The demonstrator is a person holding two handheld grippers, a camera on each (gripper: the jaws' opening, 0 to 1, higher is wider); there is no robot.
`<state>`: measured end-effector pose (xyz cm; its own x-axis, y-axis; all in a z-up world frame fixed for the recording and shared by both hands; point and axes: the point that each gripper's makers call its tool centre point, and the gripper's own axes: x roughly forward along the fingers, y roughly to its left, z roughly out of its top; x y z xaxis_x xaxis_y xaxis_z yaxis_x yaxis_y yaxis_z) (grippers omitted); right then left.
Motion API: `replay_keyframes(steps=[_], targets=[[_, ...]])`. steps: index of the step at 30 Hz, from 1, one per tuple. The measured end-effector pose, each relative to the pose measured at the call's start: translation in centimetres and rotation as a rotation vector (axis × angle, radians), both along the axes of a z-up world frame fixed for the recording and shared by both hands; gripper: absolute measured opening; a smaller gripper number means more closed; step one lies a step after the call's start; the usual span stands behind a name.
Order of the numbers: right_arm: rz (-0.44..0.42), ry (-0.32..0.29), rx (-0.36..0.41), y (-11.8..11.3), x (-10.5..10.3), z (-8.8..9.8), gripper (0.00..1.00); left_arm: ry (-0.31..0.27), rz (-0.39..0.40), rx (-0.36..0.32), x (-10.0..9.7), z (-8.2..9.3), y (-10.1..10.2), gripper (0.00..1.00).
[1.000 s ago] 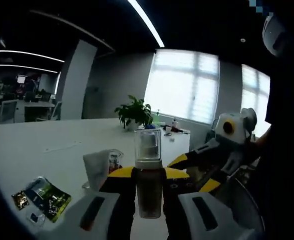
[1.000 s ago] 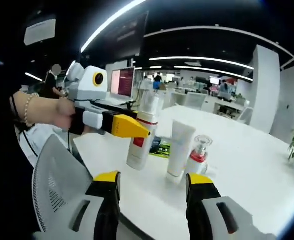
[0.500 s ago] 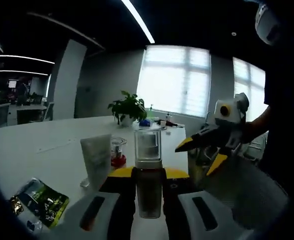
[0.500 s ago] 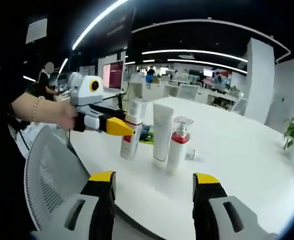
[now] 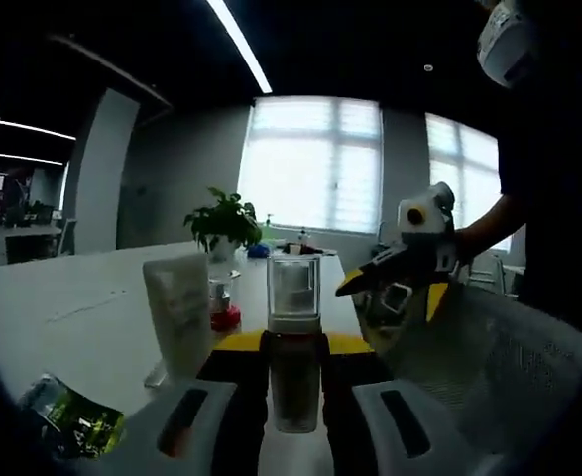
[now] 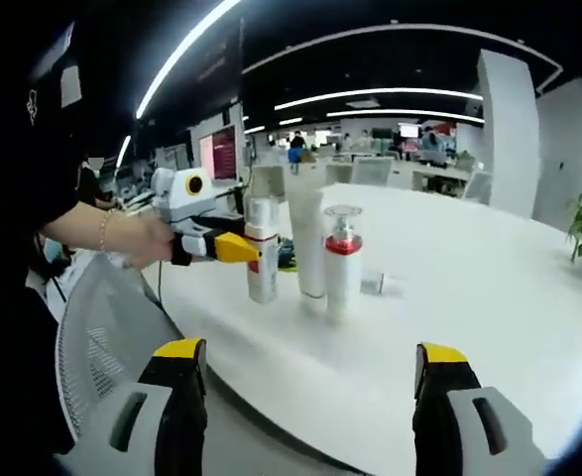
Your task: Arrange the skincare products in the storage area until every visible bottle or jar stands upright without overlapping.
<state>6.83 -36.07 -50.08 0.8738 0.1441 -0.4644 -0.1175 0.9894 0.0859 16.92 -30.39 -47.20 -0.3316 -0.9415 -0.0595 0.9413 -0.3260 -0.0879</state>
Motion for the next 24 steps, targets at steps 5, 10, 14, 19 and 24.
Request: replay_keyframes(steps=[5,10,14,19,24], targets=[[-0.030,-0.001,0.004,0.0,0.2,-0.2,0.89,-0.031,-0.020,0.002,-0.3,-0.9,-0.2,0.14],[-0.053,0.005,-0.005,0.2,0.4,-0.7,0.88,-0.011,-0.043,-0.008,-0.1,-2.0,-0.6,0.14],[-0.068,0.017,-0.015,0.3,0.5,-1.4,0.87,-0.025,-0.077,0.001,0.3,-3.0,-0.5,0.14],[-0.092,0.019,-0.025,0.0,0.6,-1.8,0.87,-0.045,-0.079,-0.031,1.5,-3.6,-0.8,0.14],[-0.111,0.016,-0.030,-0.3,0.7,-2.1,0.88,-0.043,-0.099,-0.081,1.4,-3.3,-0.9,0.14]])
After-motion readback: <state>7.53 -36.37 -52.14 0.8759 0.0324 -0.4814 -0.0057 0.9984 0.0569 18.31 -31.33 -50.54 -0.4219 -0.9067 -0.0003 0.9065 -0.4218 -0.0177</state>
